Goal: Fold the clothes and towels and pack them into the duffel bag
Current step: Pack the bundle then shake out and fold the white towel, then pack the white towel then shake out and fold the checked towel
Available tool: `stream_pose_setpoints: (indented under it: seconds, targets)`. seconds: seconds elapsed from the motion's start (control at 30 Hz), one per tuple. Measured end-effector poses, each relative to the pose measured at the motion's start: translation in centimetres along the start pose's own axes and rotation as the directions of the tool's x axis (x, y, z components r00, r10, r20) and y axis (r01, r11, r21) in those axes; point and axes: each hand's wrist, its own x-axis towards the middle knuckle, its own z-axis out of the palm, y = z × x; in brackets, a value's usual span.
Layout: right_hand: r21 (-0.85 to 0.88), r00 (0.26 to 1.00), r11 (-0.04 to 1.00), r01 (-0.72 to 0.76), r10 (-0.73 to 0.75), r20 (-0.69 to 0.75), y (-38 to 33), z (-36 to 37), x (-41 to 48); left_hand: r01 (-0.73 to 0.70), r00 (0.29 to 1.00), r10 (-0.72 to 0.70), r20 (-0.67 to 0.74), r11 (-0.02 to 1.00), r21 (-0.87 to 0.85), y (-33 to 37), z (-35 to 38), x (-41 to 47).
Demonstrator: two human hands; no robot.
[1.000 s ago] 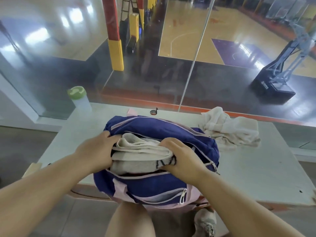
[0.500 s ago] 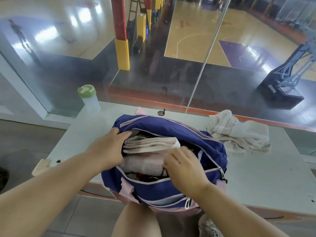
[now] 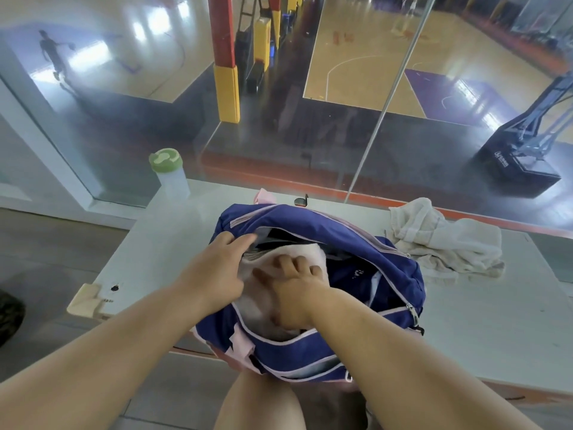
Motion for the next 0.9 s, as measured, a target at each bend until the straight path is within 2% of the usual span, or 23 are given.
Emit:
stream_pose_setpoints:
  seconds: [0.1, 0.23, 0.4, 0.47, 0.57, 0.73, 0.9]
  targets:
    - [0.022, 0.994, 0.997, -0.073, 0.071, 0.080, 0.2, 0.8, 0.7, 0.016, 1.000, -0.016, 0.004, 1.000, -0.004, -0.1, 0.0, 0.0]
    - [0.070, 0.991, 0.990, -0.121, 0.116, 0.072, 0.9, 1.0, 0.9, 0.031, 1.000, -0.031, -0.001, 0.999, 0.013, 0.0, -0.2, -0.1]
    - [0.104, 0.999, 0.995, 0.009, -0.003, -0.054, 0.9, 0.0, -1.4, 0.023, 0.991, -0.002, -0.134, 0.988, 0.154, 0.5, -0.3, -0.8]
    - [0.170, 0.995, 0.983, 0.072, -0.060, -0.078, 1.9, -0.5, -3.2, -0.018, 0.981, 0.053, -0.189, 0.982, 0.186, 1.3, -0.4, -1.2]
    - [0.276, 0.991, 0.957, 0.095, -0.063, -0.120, 4.2, -1.2, -6.8, -0.093, 0.968, 0.149, -0.204, 0.960, 0.263, 3.2, -0.1, -1.4]
    - [0.273, 0.986, 0.962, 0.008, 0.038, -0.163, 9.7, -0.9, -12.5, -0.224, 0.960, 0.265, -0.087, 0.918, 0.328, 7.7, 1.5, -1.0]
    - [0.242, 0.974, 0.953, -0.185, 0.210, -0.082, 17.4, 0.3, -17.1, -0.394, 0.916, 0.393, 0.082, 0.839, 0.375, 12.4, 4.7, 1.7]
